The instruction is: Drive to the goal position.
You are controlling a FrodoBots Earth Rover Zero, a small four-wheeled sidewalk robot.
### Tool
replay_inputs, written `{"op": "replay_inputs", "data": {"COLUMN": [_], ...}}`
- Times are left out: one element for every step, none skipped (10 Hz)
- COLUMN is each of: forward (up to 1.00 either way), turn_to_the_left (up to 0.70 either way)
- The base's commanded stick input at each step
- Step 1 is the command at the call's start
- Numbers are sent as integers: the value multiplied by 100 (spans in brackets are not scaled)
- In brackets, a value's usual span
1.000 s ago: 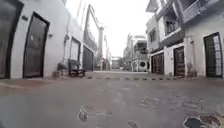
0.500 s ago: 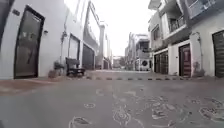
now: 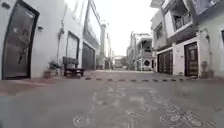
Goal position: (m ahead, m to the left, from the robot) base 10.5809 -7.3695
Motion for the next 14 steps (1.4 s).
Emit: {"op": "replay_inputs", "data": {"forward": [100,100,100,100,100,100,100,100,100,100,100,100,100,100], "turn_to_the_left": [6,6,6,6,6,6,6,-34,-34,-34,-34,-34,-34,6]}}
